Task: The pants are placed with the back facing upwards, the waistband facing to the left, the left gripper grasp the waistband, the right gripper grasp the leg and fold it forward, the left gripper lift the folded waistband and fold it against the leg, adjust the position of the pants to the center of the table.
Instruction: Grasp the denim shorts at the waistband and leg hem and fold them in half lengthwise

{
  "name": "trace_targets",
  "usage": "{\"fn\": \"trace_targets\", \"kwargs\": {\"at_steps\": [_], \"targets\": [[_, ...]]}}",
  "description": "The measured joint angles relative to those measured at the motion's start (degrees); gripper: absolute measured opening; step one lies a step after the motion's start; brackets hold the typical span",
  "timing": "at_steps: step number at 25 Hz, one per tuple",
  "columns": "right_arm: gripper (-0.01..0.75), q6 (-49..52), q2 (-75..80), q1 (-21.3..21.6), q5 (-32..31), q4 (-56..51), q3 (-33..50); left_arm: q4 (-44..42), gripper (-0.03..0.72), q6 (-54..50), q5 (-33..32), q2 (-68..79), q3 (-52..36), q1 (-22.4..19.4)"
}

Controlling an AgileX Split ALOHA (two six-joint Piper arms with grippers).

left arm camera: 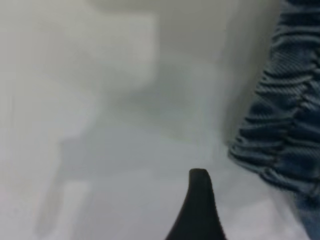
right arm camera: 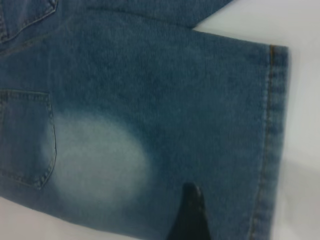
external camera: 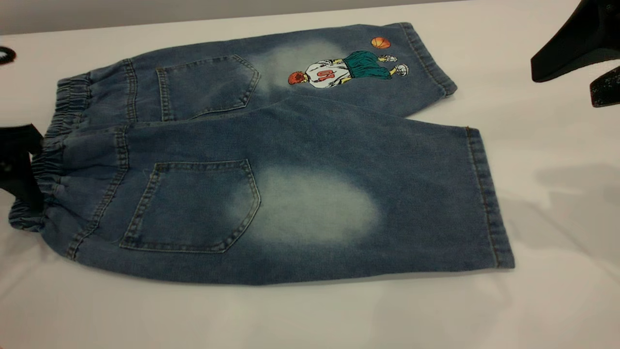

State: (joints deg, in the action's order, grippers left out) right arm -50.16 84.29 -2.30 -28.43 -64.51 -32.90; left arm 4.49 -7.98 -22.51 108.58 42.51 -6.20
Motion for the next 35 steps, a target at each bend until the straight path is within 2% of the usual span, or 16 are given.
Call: {"fn": "trace_targets", "kwargs": {"at_steps": [7, 16, 20, 26, 28, 32, 35], "targets": [[0.518, 0.00, 0.00, 0.00, -0.30, 0.00, 0.00, 2.99, 0.529, 0.37, 4.60, 2.09, 0.00, 0.06], [0.518, 0.00, 0.00, 0.00, -0.42, 0.00, 0.00, 3.83, 0.515, 1.19, 6.36, 5.84, 0.03, 0.06], [0.518, 0.00, -0.05, 0.00, -0.42, 0.00, 0.00, 3.88, 0.436, 1.19, 8.20, 5.98, 0.03, 0.16], [0.518, 0.00, -0.05, 0.00, -0.54, 0.00, 0.00, 3.88, 0.205, 1.57, 10.80, 6.11, 0.03, 0.16], [0.518, 0.00, 0.02, 0.00, -1.42, 0.00, 0.07, 3.88, 0.151, 1.57, 10.80, 6.11, 0.03, 0.16], [0.518, 0.05, 2.43, 0.00, -3.21, -0.03, 1.75, 3.49, 0.144, 1.77, 10.23, 6.00, 0.03, 0.85], [0.518, 0.05, 5.36, 0.00, -3.23, -0.98, 4.05, 3.16, 0.144, 3.26, 9.24, 5.66, 0.03, 3.18]]}}
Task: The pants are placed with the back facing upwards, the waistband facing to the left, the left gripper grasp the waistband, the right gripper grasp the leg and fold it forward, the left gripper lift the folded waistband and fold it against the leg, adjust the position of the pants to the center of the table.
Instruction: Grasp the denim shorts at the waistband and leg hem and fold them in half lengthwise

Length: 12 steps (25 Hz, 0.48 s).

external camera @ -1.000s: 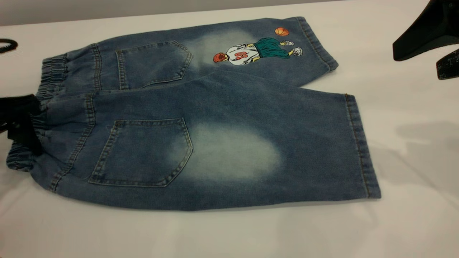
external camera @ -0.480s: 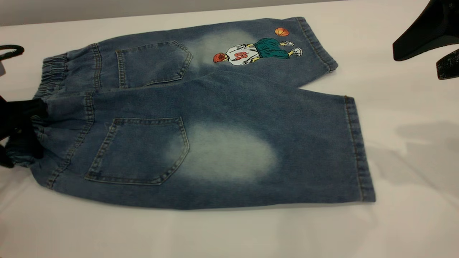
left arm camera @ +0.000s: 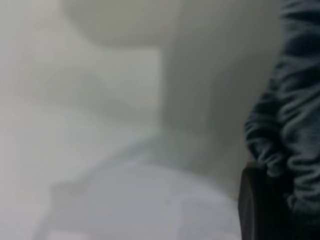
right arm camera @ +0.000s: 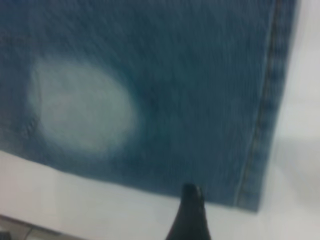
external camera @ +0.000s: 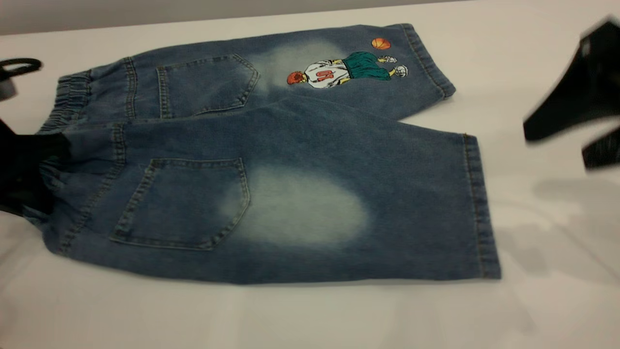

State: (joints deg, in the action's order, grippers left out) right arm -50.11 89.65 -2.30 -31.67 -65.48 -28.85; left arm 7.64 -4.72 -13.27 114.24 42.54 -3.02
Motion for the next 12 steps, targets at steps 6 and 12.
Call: {"fn": "trace_targets", "kwargs": {"at_steps": [6, 12], "targets": [[0.518, -2.88, 5.85, 0.00, -0.03, -3.09, 1.00, -0.19, 0.144, 0.23, -1.79, -0.21, -0.05, 7.81], [0.518, -11.97, 12.10, 0.00, 1.65, -11.92, 0.96, -0.19, 0.144, 0.34, -3.03, -0.24, -0.05, 10.93]]}}
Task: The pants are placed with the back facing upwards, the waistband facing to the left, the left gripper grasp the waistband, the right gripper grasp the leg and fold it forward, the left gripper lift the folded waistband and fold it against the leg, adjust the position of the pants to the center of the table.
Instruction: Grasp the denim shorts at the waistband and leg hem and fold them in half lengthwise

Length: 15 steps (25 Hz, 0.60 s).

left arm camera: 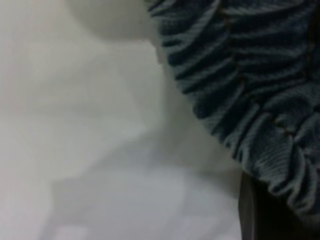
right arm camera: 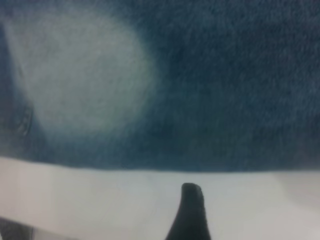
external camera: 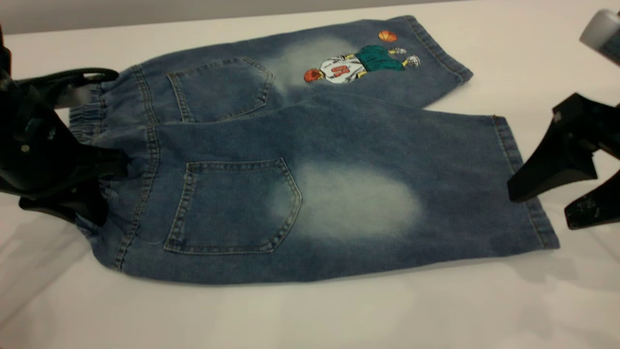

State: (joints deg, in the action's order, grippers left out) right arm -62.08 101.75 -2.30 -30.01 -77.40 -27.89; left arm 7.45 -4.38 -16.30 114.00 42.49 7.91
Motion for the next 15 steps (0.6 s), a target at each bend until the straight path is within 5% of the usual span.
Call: {"fn": "trace_targets", "kwargs": {"at_steps": [15], "targets": [[0.518, -17.83, 10.19, 0.00, 5.36, -15.94, -0.57, 0.05, 0.143, 2.39, -2.99, -6.72, -0.03, -0.05]]}}
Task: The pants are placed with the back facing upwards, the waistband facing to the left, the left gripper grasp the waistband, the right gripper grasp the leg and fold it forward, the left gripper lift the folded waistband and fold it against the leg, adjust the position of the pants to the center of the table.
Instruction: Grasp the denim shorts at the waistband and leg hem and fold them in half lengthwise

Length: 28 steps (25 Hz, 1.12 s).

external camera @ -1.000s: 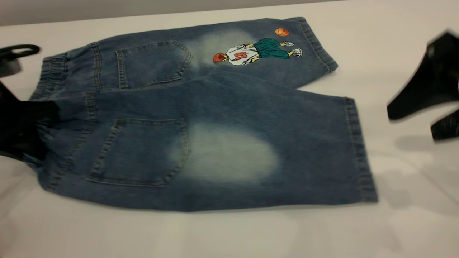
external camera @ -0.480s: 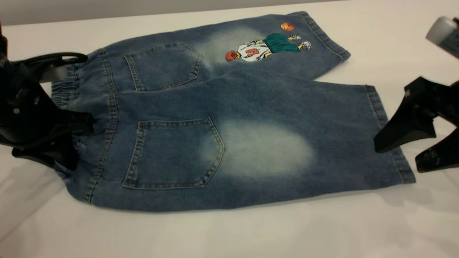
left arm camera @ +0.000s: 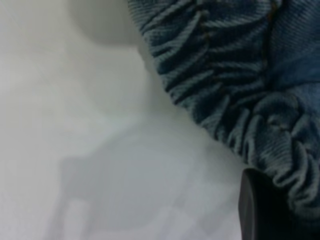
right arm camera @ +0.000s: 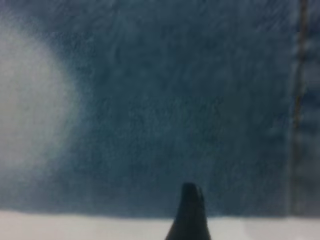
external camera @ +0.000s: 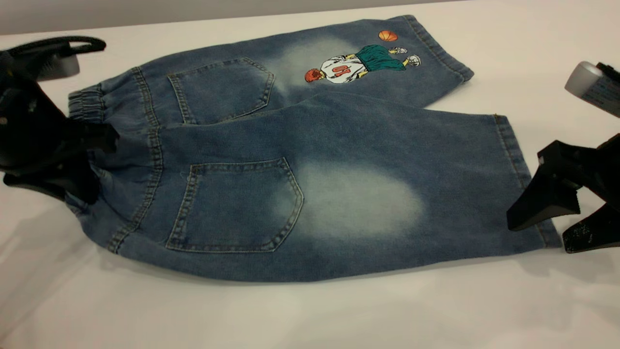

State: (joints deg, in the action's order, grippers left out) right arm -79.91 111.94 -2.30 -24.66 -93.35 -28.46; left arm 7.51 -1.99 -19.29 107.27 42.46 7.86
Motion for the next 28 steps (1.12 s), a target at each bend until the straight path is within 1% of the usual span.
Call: {"fn": "trace_targets", "kwargs": {"at_steps": [2, 8, 11, 14, 15, 17, 21, 22, 23, 24, 28], "targets": [[0.518, -1.87, 0.90, 0.00, -0.26, -2.14, -0.05, 0.00, 0.143, 0.12, -0.19, -0.35, 0.00, 0.00], [0.515, -5.08, 3.42, 0.00, -5.53, -3.83, -0.05, 0.00, 0.143, 0.12, -0.17, -1.30, 0.00, 0.00], [0.513, -8.41, 4.32, 0.00, -8.40, -6.45, -0.05, 0.00, 0.143, 0.12, -0.12, -1.30, 0.00, 0.00], [0.486, -10.15, 4.39, 0.00, -9.63, -6.68, -0.05, 0.00, 0.143, 0.12, 0.00, -1.30, 0.00, 0.00], [0.462, -10.15, 4.39, 0.00, -9.76, -6.68, -0.05, 0.00, 0.143, 0.12, -0.05, -1.30, 0.00, 0.00], [0.390, -10.15, 4.39, 0.00, -9.97, -6.68, -0.05, 0.00, 0.143, 0.12, -0.29, -1.30, 0.00, 0.00], [0.125, -10.09, 4.39, 0.00, -9.72, -6.65, -0.05, 0.00, 0.142, 0.12, -0.40, -1.30, 0.00, 0.00], [0.069, -10.09, 4.39, 0.00, -9.72, -6.65, -0.05, 0.00, 0.142, 0.12, -0.53, -1.30, 0.00, 0.00], [0.040, -10.09, 4.39, 0.00, -9.72, -6.62, -0.05, 0.00, 0.142, 0.12, -0.80, -1.30, 0.05, 0.00], [0.029, -10.09, 4.39, 0.00, -9.72, -6.48, -0.34, 0.00, 0.141, 0.12, -1.10, -1.30, 0.05, 0.00], [0.025, -10.09, 4.39, 0.00, -9.96, -6.52, -1.07, 0.05, 0.141, 0.07, -1.43, -1.30, 0.05, 0.00]]}}
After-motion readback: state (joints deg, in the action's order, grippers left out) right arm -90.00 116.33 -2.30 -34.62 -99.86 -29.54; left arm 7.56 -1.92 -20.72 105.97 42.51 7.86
